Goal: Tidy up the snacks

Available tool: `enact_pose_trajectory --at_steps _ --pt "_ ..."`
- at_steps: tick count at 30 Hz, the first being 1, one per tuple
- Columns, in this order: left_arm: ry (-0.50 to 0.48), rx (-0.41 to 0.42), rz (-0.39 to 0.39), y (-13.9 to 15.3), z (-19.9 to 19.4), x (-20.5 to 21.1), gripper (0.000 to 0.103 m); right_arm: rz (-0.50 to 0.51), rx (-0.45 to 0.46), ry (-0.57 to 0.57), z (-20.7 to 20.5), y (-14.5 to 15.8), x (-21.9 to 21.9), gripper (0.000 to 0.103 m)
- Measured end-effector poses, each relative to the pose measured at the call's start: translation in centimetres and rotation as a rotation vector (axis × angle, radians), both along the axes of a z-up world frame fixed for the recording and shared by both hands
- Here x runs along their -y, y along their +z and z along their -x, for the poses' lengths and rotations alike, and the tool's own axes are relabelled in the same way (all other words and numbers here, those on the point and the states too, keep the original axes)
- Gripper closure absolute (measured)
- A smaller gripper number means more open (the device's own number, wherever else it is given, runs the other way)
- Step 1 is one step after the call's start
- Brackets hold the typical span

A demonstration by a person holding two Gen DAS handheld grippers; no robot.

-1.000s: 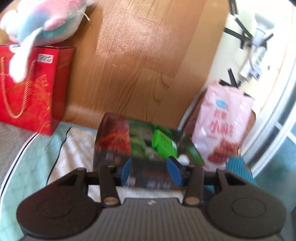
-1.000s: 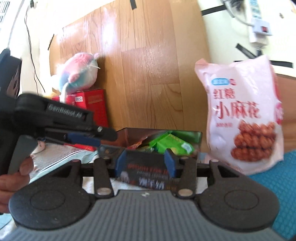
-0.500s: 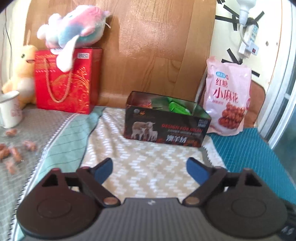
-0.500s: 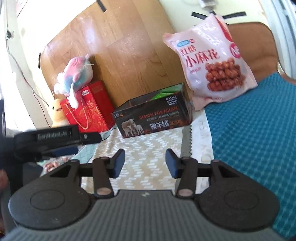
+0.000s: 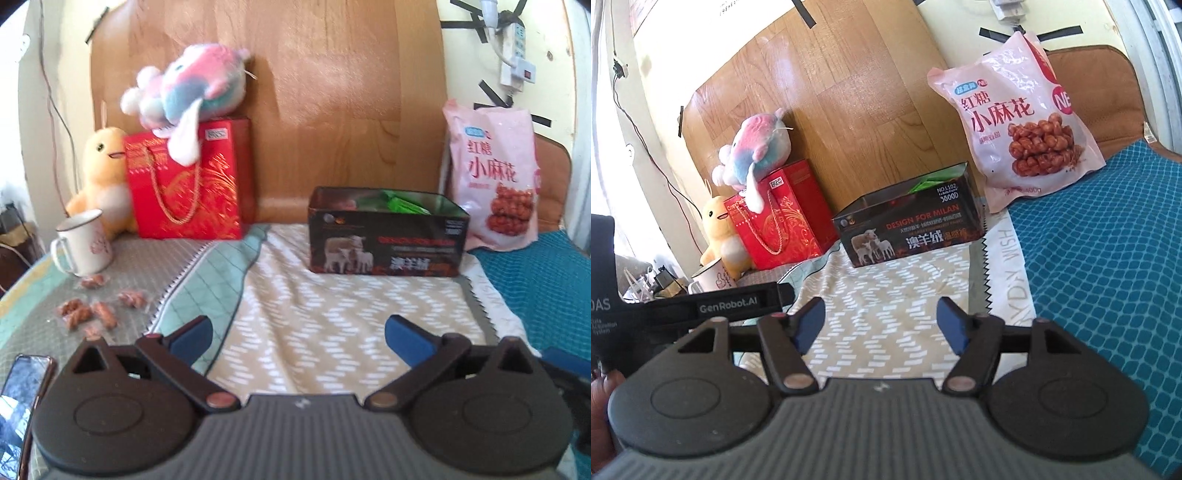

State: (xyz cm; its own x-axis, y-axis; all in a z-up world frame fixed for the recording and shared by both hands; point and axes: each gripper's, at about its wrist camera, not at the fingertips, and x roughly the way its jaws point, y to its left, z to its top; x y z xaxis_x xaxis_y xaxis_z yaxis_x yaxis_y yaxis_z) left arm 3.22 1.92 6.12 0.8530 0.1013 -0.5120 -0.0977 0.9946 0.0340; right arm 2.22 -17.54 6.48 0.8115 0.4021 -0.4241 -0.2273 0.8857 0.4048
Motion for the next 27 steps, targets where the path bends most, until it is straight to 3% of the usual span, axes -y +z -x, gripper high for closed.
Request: enact_pose_trajectory --at_steps 12,27 --pt "0.013 -0.029 0.021 -1.2 -1.0 -0.5 0.0 -0.001 -0.028 -0.014 -1.2 -1.5 0.0 0.031" --pt "-0.002 -0.044 -0.03 -2.1 -2.0 0.4 0.0 0.002 -0.071 -0.019 -1.9 -2.5 0.0 0.029"
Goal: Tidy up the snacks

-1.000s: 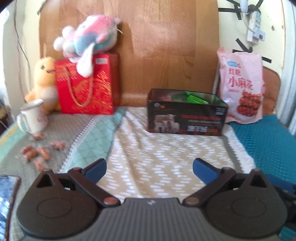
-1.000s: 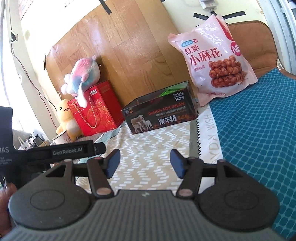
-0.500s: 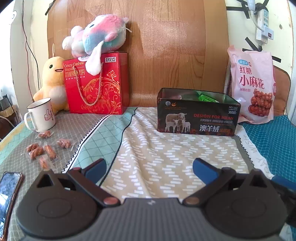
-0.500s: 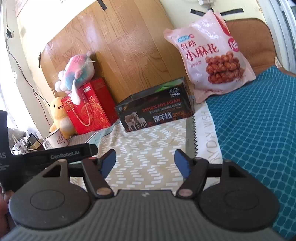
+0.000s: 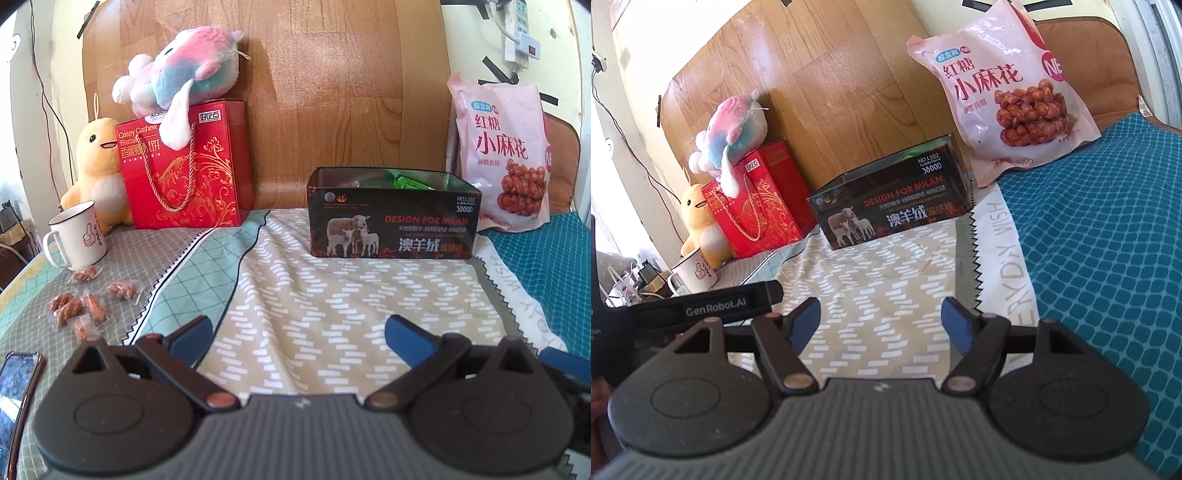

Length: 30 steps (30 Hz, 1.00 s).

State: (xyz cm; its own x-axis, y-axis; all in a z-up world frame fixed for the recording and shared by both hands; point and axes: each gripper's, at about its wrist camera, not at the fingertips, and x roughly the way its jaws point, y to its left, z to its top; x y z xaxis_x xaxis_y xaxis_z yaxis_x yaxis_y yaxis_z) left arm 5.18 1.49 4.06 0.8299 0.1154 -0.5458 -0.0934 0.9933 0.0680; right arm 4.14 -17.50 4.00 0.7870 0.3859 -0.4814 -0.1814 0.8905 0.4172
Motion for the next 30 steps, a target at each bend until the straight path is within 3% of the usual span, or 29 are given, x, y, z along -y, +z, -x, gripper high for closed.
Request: enact_pose_trajectory --at_steps 18,23,30 --pt "0.012 0.037 -0.009 -0.01 0.22 -0.07 0.0 0.008 -0.034 -0.014 -0.72 -0.94 0.19 0.027" --pt "-0.021 0.016 0.041 0.02 0.29 -0.26 0.0 0.008 -0.03 -0.013 -0.63 -0.92 0.1 0.027" --pt "-0.02 -0.035 0.035 -0.45 -0.56 0.41 0.0 -0.002 -0.021 -0.006 -0.56 -0.9 0.28 0.026"
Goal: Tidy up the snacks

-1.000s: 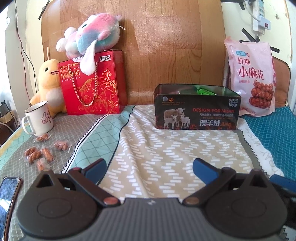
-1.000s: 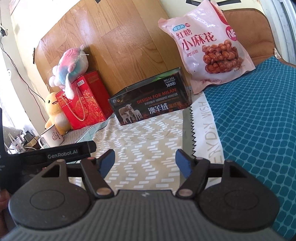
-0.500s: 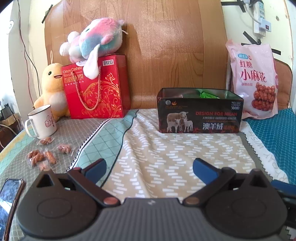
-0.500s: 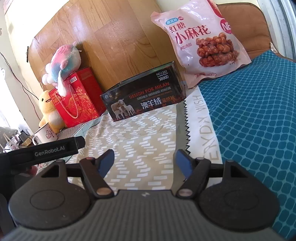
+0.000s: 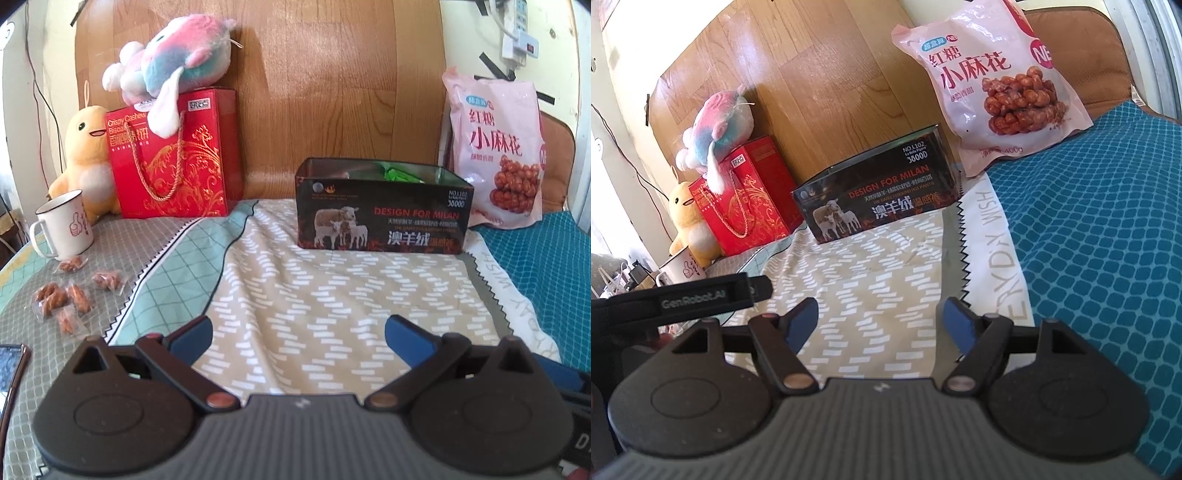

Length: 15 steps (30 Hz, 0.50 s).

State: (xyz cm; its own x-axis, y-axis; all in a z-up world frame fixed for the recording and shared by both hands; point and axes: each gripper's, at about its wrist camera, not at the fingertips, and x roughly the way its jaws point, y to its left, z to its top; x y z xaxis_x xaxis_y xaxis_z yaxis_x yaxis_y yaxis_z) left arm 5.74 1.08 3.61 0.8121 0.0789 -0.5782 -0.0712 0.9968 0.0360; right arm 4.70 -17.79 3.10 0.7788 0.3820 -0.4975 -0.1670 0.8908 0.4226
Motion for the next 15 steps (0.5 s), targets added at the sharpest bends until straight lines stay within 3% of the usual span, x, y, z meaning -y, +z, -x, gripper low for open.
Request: enact_pose_trajectory --at_steps 15 --pt "0.049 -0.004 -0.104 -0.53 -0.1 0.68 0.0 -0.01 0.017 0.003 0.14 0.03 0.1 0.025"
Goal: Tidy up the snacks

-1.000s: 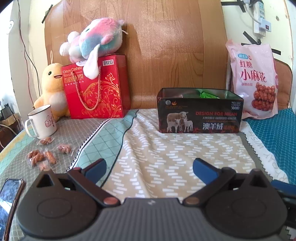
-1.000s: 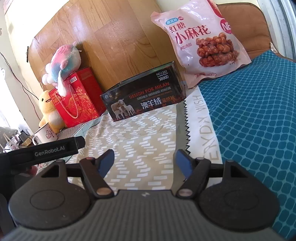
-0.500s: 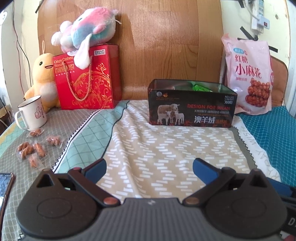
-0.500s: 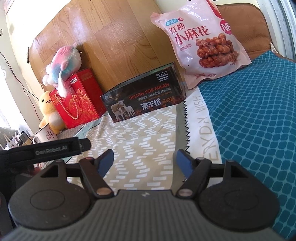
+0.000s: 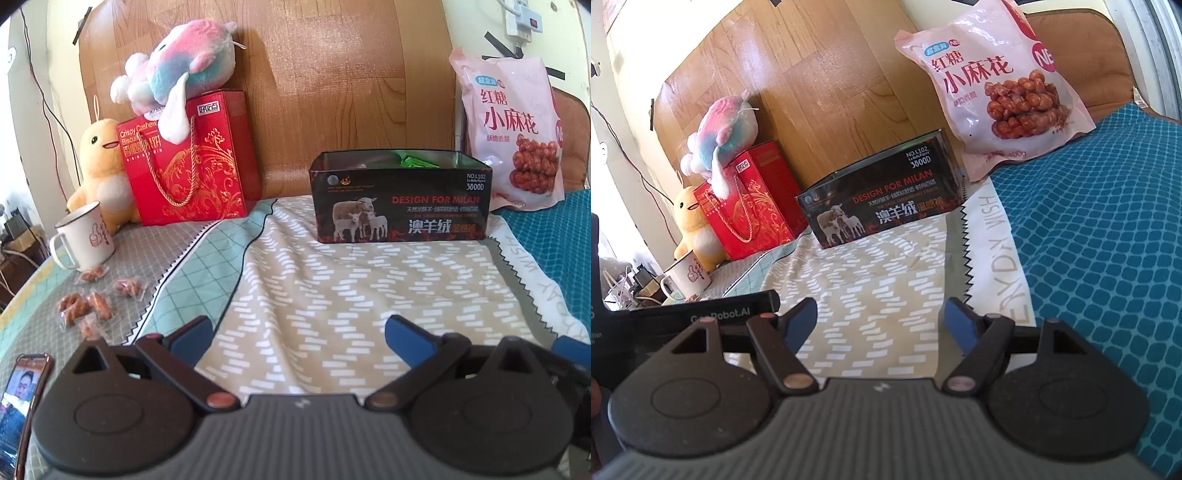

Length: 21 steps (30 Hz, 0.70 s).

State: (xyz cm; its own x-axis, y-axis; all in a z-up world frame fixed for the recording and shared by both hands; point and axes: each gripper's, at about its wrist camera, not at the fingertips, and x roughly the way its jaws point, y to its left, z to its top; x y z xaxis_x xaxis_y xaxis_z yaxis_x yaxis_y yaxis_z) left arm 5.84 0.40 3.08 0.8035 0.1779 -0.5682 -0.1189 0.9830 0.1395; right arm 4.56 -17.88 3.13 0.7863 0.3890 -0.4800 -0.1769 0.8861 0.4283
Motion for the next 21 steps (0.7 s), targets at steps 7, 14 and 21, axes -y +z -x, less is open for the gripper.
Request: enact_pose_trajectory --at_steps 7,14,21 --pt "0.004 0.025 -0.01 0.32 0.53 -0.1 0.0 0.003 0.0 0.002 -0.08 -0.02 -0.02 0.025" --pt "0.005 -0.02 0.021 0.03 0.15 -0.51 0.0 0.004 0.0 0.003 -0.13 -0.07 0.0 0.024" --pt "-0.008 -0.052 0.055 -0.22 0.08 -0.56 0.0 0.002 -0.004 -0.006 -0.02 -0.15 0.08 0.024"
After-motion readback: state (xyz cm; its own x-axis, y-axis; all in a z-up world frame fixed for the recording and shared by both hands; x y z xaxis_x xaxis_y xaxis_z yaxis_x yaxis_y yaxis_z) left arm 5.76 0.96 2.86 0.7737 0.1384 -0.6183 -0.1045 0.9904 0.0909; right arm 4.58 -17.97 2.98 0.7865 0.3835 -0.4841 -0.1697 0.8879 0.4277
